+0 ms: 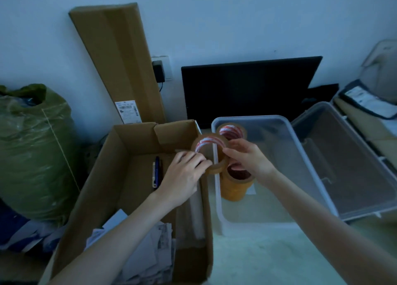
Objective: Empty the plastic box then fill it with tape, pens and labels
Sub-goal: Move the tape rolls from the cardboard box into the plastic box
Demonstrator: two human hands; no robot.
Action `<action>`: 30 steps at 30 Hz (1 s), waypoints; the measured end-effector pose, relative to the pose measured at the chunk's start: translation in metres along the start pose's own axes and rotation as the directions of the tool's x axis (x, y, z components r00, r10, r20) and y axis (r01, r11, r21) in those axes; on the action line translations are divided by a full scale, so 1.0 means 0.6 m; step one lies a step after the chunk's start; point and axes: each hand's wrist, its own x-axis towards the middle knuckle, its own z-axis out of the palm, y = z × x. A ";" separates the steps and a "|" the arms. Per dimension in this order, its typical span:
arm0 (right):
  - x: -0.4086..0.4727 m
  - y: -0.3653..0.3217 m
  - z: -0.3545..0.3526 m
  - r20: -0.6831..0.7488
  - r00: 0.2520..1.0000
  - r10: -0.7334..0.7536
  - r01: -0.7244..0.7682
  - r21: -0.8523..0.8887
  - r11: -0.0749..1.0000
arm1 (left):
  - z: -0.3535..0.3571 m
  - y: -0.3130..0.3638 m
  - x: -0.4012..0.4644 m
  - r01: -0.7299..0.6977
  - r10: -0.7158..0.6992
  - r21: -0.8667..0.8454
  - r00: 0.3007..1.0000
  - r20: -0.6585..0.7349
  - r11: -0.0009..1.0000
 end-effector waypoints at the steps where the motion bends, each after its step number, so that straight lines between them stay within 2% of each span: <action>1: -0.003 0.006 -0.013 0.005 1.000 0.020 -0.020 0.012 1.000 | 0.005 0.016 0.008 -0.007 0.007 -0.006 1.000 0.000 1.000; 4: -0.005 0.025 -0.053 -0.036 0.998 0.053 -0.052 0.030 0.998 | 0.026 0.061 0.034 0.011 -0.010 -0.024 1.000 0.019 1.000; 8: 0.005 0.056 -0.097 -0.067 0.997 0.041 -0.046 -0.086 0.995 | 0.056 0.100 0.058 0.068 -0.065 -0.030 0.994 0.092 0.997; 11: 0.011 0.077 -0.113 -0.077 0.996 0.043 -0.056 -0.180 0.982 | 0.068 0.109 0.069 0.069 -0.068 -0.010 0.989 0.134 0.998; 18: 0.016 0.107 -0.114 -0.076 0.996 0.046 -0.062 -0.223 0.973 | 0.081 0.110 0.080 0.112 -0.104 -0.018 0.962 0.251 0.994; 22: 0.018 0.119 -0.105 -0.011 0.992 0.126 -0.126 0.015 0.992 | 0.085 0.106 0.076 0.224 -0.200 -0.063 0.942 0.269 0.973; 25: 0.016 0.126 -0.104 0.089 0.982 0.168 -0.184 0.234 0.955 | 0.086 0.105 0.077 0.262 -0.249 0.000 0.920 0.304 0.965; 27: 0.013 0.124 -0.105 0.175 0.974 0.147 -0.197 0.318 0.927 | 0.087 0.103 0.082 0.274 -0.275 0.056 0.892 0.359 0.960; 30: 0.014 0.119 -0.106 0.213 0.969 0.126 -0.204 0.399 0.894 | 0.088 0.101 0.094 0.243 -0.269 0.117 0.872 0.409 0.963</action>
